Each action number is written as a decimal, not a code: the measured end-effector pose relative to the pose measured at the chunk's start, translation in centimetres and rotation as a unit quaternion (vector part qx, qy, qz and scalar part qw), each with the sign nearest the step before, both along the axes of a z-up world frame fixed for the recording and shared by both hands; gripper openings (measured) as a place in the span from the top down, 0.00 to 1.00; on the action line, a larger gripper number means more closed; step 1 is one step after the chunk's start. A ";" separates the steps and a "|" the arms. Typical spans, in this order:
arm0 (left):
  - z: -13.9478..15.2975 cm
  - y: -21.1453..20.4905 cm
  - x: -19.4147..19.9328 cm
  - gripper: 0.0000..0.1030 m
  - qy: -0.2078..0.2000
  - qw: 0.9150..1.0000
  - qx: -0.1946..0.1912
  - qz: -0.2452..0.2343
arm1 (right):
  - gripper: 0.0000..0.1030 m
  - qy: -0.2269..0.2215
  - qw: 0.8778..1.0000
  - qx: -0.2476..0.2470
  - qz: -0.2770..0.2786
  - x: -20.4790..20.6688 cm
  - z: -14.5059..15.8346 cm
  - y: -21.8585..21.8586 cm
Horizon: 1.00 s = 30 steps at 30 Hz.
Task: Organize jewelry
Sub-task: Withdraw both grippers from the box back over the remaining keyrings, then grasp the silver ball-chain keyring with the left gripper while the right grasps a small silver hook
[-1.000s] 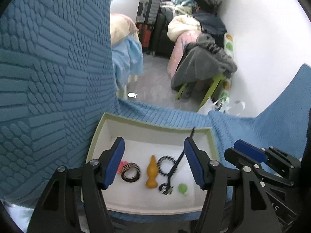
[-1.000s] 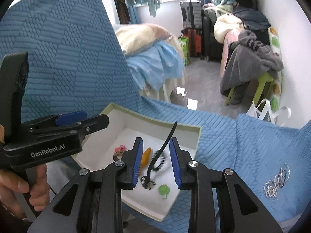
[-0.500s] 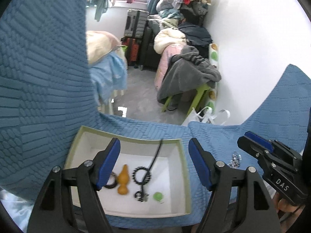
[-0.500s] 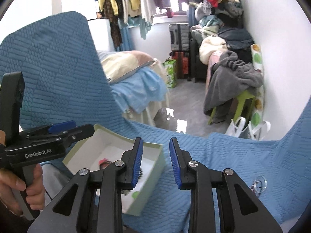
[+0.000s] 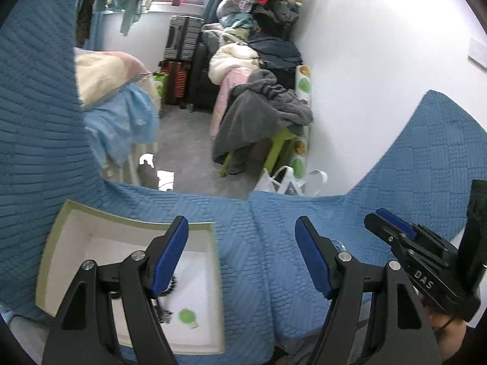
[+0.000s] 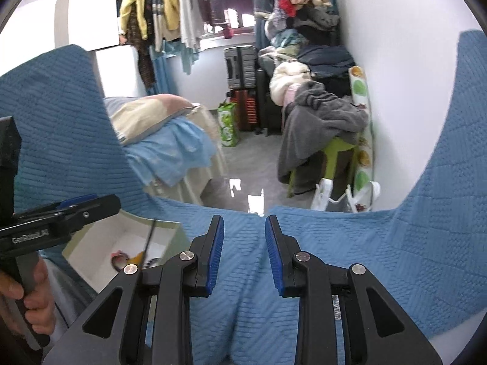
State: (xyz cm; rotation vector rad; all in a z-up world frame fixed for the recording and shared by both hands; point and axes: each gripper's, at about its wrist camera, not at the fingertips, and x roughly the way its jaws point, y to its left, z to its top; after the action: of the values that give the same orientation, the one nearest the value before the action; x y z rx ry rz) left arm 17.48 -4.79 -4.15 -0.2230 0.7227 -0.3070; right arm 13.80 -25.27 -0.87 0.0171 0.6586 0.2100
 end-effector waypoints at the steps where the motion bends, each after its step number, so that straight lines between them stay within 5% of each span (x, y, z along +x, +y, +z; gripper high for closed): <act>1: -0.1 -0.7 0.0 0.29 0.001 1.000 -0.001 -0.007 | 0.75 0.000 1.000 -0.001 -0.004 -0.1 -0.1 -0.6; 14: -3.5 -8.6 1.2 0.30 0.023 0.998 0.008 -0.064 | 0.75 0.064 0.994 0.004 -0.093 0.6 -6.0 -14.2; 25: -9.6 -15.9 2.9 0.36 0.088 0.988 -0.017 -0.127 | 0.75 0.157 0.984 0.004 -0.079 4.0 -11.9 -17.7; 30: -13.1 -19.2 3.5 0.47 0.130 0.979 -0.017 -0.156 | 0.75 0.207 0.975 0.005 -0.076 6.0 -14.6 -18.3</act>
State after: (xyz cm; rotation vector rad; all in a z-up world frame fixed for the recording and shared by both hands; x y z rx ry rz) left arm 21.02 -23.97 -17.23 -0.1825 1.0135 -0.5970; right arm 19.76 -43.62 -15.46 0.1238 1.0672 0.0614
